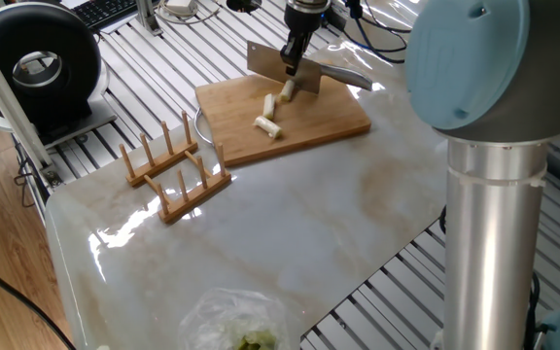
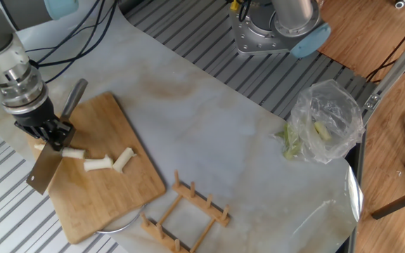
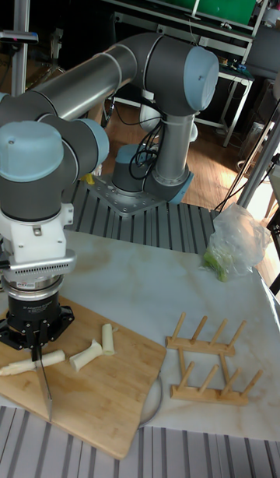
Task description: Chop the scallions
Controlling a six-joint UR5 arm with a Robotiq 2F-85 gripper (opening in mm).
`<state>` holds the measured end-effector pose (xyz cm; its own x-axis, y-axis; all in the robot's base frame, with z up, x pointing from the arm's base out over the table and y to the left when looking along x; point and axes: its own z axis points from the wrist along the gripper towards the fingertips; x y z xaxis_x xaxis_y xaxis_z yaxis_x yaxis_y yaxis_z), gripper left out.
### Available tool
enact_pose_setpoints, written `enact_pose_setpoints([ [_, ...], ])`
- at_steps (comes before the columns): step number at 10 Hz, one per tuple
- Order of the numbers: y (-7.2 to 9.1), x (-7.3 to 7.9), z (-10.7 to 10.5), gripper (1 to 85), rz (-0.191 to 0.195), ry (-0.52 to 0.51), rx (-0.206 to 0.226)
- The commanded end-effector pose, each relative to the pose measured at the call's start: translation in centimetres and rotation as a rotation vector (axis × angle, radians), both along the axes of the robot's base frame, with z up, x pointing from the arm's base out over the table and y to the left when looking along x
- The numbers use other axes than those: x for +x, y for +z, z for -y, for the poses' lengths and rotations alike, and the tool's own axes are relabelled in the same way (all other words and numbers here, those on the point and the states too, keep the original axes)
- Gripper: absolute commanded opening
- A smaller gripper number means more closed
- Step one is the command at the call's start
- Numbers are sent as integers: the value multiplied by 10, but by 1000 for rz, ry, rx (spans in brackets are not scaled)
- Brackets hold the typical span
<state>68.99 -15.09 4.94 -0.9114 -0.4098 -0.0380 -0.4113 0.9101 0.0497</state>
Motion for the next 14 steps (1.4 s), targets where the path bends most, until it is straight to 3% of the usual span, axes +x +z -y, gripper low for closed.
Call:
enact_pose_setpoints([
  [1, 1, -14, 8, 13, -51, -4, -44],
  [2, -4, -16, 6, 13, -49, -14, -61],
  [4, -7, -17, 1, 13, -45, -21, -49],
  [7, 16, -23, 4, 13, -55, -2, -21],
  [14, 5, -20, 0, 13, -31, -12, 4],
])
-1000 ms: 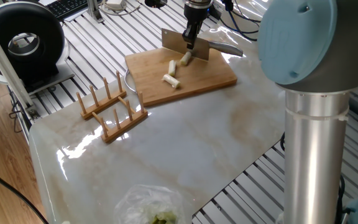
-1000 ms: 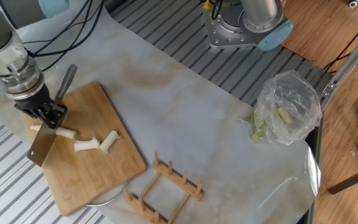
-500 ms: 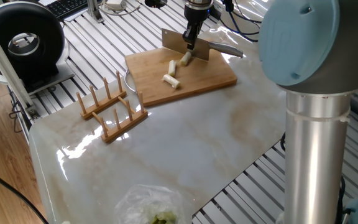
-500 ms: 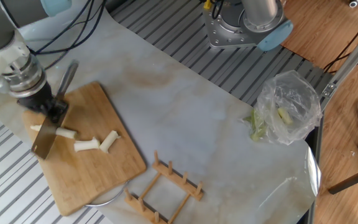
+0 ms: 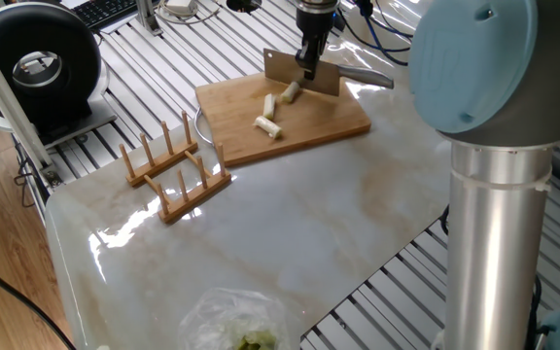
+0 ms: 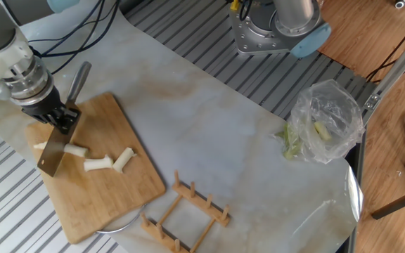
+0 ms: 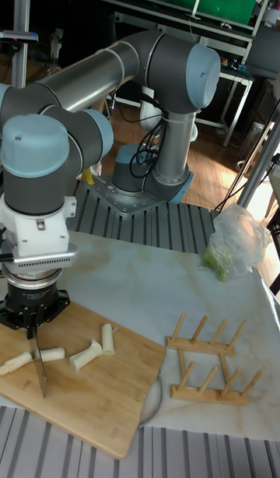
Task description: Chop the scallions
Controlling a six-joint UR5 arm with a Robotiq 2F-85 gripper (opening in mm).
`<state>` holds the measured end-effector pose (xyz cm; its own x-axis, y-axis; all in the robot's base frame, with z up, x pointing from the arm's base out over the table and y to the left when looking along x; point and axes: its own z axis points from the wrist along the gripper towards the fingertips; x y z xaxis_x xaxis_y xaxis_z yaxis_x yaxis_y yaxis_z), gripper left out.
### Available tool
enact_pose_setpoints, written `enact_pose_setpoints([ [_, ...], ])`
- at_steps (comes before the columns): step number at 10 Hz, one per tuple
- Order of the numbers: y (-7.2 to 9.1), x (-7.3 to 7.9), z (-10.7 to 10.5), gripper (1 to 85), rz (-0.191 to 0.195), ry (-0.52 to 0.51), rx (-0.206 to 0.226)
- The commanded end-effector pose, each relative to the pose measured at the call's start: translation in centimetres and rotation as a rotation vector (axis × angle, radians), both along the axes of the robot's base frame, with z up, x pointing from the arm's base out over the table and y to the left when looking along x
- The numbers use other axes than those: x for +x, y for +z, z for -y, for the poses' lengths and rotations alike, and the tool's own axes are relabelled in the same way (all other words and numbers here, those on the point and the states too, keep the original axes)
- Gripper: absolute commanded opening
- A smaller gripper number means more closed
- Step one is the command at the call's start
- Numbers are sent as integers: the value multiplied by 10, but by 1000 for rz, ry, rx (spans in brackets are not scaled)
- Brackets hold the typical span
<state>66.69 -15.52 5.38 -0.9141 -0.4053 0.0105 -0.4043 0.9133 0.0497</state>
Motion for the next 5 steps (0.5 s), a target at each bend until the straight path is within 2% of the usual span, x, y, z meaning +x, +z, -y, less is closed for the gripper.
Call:
enact_pose_setpoints([
  [1, 2, 5, -8, 13, 13, -12, 28],
  [5, 7, 12, -17, 13, 16, -22, 31],
])
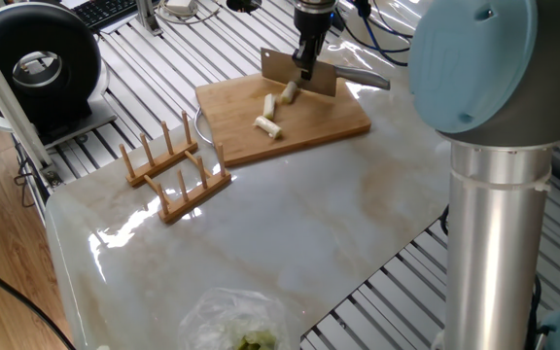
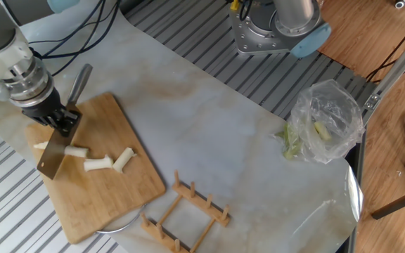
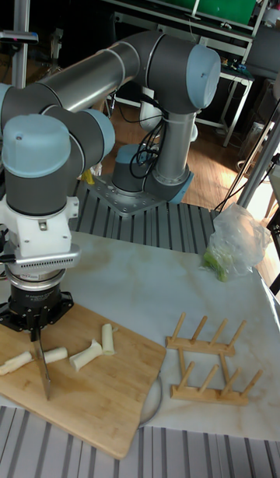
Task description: Chop the scallions
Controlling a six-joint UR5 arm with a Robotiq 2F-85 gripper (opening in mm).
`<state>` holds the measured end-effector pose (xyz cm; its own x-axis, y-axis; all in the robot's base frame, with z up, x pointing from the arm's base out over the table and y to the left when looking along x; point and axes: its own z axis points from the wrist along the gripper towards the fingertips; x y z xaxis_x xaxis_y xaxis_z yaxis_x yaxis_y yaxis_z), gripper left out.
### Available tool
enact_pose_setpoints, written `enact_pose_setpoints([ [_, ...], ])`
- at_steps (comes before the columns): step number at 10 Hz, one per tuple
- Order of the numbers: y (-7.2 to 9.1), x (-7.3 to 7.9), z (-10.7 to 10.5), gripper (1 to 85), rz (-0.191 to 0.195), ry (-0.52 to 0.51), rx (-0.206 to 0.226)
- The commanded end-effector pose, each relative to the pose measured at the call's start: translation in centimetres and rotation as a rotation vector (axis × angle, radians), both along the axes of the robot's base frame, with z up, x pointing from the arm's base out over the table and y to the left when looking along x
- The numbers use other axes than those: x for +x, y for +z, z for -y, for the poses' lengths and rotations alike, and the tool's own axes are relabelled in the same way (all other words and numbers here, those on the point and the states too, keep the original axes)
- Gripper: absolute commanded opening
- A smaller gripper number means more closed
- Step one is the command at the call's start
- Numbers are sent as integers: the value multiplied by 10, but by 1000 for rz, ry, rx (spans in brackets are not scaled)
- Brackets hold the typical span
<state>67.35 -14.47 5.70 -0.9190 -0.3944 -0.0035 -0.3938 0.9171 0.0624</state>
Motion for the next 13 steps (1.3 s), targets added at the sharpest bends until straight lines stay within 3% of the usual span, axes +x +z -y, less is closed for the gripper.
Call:
enact_pose_setpoints([
  [1, 7, 8, -5, 13, 14, -6, 10],
  [3, 17, 21, -5, 13, 45, 22, 27],
  [7, 59, 33, -20, 13, 91, 12, 85],
  [9, 77, 35, -32, 13, 88, -71, 86],
  [10, 86, 37, -37, 13, 84, -91, 62],
  [13, 107, 41, -78, 13, 78, -179, 90],
])
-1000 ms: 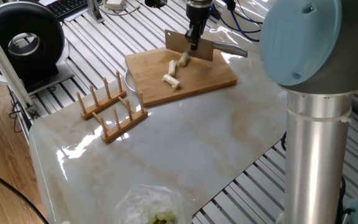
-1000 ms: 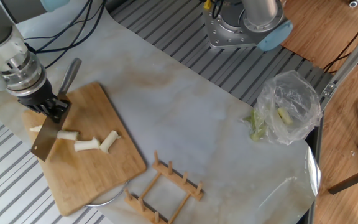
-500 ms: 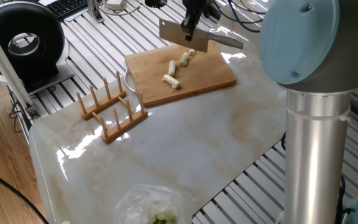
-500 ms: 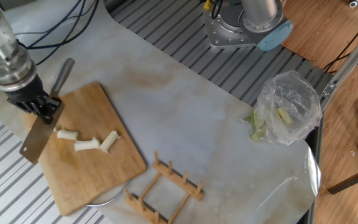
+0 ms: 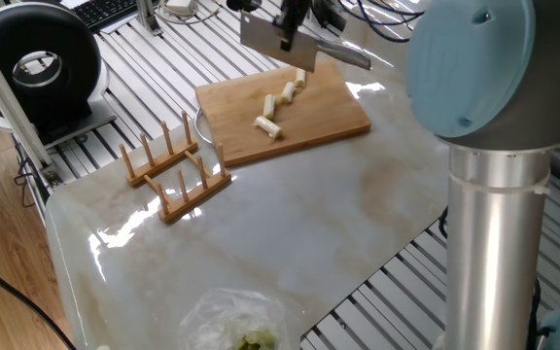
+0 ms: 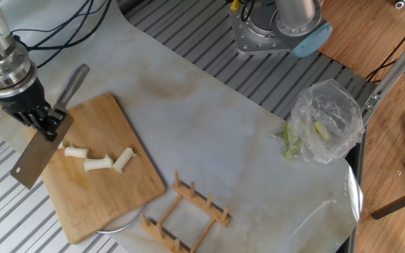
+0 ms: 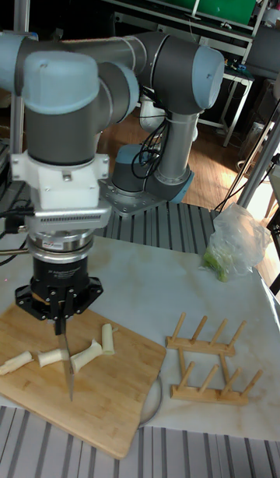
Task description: Chop the scallions
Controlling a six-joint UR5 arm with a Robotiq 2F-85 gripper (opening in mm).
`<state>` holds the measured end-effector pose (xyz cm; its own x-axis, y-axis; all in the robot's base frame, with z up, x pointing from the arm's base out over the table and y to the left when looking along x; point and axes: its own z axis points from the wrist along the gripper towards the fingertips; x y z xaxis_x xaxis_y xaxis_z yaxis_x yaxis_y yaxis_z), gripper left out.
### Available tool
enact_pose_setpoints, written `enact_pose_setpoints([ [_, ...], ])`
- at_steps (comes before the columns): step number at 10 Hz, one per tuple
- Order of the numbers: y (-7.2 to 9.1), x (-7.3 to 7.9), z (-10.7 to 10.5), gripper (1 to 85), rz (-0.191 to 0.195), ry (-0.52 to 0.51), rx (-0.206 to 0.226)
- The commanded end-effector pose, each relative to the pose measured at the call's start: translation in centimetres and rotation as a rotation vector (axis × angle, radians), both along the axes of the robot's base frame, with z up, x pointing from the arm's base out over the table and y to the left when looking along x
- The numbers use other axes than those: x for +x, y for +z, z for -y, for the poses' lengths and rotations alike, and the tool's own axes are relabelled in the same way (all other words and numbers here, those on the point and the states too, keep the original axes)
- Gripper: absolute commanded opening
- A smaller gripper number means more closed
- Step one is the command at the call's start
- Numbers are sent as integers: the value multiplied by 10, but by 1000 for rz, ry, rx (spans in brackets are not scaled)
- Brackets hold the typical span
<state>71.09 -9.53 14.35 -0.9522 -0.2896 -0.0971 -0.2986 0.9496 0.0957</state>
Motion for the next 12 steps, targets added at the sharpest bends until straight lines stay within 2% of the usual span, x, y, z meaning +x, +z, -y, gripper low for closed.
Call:
enact_pose_setpoints([
  [1, 26, 3, -42, 13, -2, -99, 33],
  [5, 30, 2, -83, 13, -1, -178, 42],
  [6, 29, 2, -84, 13, -1, -187, 35],
  [8, 28, 3, -71, 13, 1, -188, -6],
  [10, 31, 11, -65, 13, 4, -171, -4],
  [12, 29, 12, -62, 13, 4, -161, -13],
])
